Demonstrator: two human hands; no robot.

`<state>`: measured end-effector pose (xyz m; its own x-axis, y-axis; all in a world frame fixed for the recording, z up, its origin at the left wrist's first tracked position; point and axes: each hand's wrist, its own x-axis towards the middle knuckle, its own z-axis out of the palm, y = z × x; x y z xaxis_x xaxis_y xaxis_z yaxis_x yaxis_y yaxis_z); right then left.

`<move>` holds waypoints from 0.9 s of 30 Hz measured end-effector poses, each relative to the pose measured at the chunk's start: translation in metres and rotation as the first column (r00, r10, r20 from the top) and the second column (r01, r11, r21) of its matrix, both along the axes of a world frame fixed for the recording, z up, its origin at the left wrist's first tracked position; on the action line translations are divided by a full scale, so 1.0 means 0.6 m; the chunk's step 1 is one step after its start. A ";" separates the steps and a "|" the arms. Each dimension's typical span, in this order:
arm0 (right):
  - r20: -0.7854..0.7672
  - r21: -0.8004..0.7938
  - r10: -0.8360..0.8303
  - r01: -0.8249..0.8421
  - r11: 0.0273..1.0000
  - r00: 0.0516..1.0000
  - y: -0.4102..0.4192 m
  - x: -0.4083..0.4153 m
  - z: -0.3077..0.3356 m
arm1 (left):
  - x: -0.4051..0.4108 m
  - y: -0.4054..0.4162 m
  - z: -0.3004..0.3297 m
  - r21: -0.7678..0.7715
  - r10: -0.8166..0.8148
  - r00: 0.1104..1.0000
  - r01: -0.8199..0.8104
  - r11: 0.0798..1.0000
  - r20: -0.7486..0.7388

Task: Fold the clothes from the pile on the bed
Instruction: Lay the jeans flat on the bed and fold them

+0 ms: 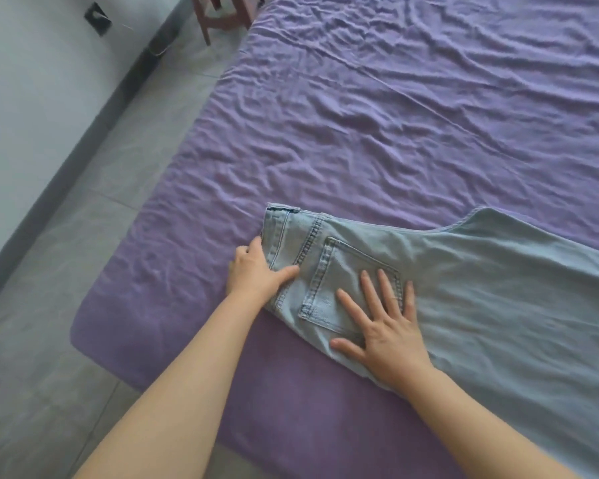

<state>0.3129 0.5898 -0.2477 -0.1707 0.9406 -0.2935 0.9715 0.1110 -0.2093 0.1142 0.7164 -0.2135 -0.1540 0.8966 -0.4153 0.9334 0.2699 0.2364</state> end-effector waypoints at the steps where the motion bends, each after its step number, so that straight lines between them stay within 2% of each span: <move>1: -0.009 0.003 -0.012 0.012 1.000 1.000 -0.004 0.001 0.000 | -0.005 0.008 0.010 0.001 0.040 0.995 -0.040 0.999 0.092; 3: -0.039 -0.001 -0.062 0.062 0.998 0.997 -0.013 0.001 -0.003 | -0.013 0.023 0.029 -0.041 0.126 0.942 -0.120 0.992 0.310; 5: -0.052 -0.027 -0.090 0.088 0.996 0.995 -0.016 -0.002 -0.002 | -0.014 0.032 0.052 -0.113 0.201 0.842 -0.166 0.980 0.501; 8: -0.065 -0.081 -0.088 0.083 0.993 0.994 -0.005 0.001 0.013 | 0.012 0.023 0.090 -0.168 0.269 0.697 -0.212 0.963 0.665; 9: -0.157 -0.084 -0.126 0.114 0.990 0.979 0.000 0.005 0.022 | 0.025 0.014 0.104 -0.169 0.274 0.665 -0.219 0.961 0.694; 10: -0.322 -0.121 -0.214 0.185 0.975 0.922 0.005 0.011 0.037 | 0.041 0.003 0.119 -0.165 0.274 0.632 -0.226 0.960 0.725; 11: -0.515 -0.190 -0.327 0.267 0.945 0.793 0.011 0.020 0.060 | 0.059 -0.011 0.136 -0.158 0.264 0.593 -0.225 0.961 0.761; 12: -0.681 -0.251 -0.418 0.345 0.904 0.602 0.015 0.032 0.087 | 0.080 -0.026 0.152 -0.147 0.238 0.554 -0.204 0.968 0.798; 14: -0.852 -0.346 -0.475 0.446 0.826 0.219 0.011 0.062 0.147 | 0.129 -0.064 0.180 -0.105 0.144 0.515 -0.105 0.989 0.845; 15: -0.886 -0.366 -0.455 0.468 0.804 0.089 0.004 0.078 0.174 | 0.158 -0.087 0.191 -0.065 0.077 0.513 -0.040 0.997 0.855; 16: -0.906 -0.366 -0.423 0.485 0.794 0.008 -0.003 0.095 0.196 | 0.188 -0.113 0.199 -0.012 -0.004 0.526 0.027 1.000 0.851; 18: -0.926 -0.354 -0.370 0.521 0.777 -0.077 -0.019 0.135 0.227 | 0.249 -0.167 0.202 0.152 -0.241 0.611 0.195 0.969 0.754; 19: -0.931 -0.345 -0.354 0.540 0.768 -0.091 -0.027 0.158 0.235 | 0.276 -0.194 0.199 0.231 -0.367 0.647 0.288 0.929 0.669; 20: -0.934 -0.324 -0.350 0.570 0.756 -0.066 -0.036 0.181 0.236 | 0.300 -0.220 0.192 0.274 -0.456 0.658 0.367 0.889 0.599; 21: -0.929 -0.291 -0.369 0.614 0.734 0.001 -0.047 0.201 0.233 | 0.322 -0.244 0.183 0.281 -0.508 0.658 0.427 0.860 0.556; 23: -0.865 -0.150 -0.434 0.696 0.702 0.251 -0.065 0.232 0.214 | 0.352 -0.280 0.159 0.241 -0.559 0.664 0.513 0.824 0.497; 25: -0.737 0.022 -0.466 0.706 0.708 0.490 -0.081 0.249 0.184 | 0.364 -0.304 0.128 0.198 -0.629 0.681 0.604 0.772 0.375; 27: -0.613 0.090 -0.504 0.688 0.720 0.608 -0.093 0.260 0.156 | 0.365 -0.317 0.104 0.175 -0.682 0.679 0.662 0.729 0.270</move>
<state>0.4688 0.5341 -0.1541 0.4270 0.9033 -0.0410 0.5843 -0.3102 -0.7499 0.3329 0.5260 -0.1508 0.6203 0.7334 -0.2781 0.7382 -0.4261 0.5229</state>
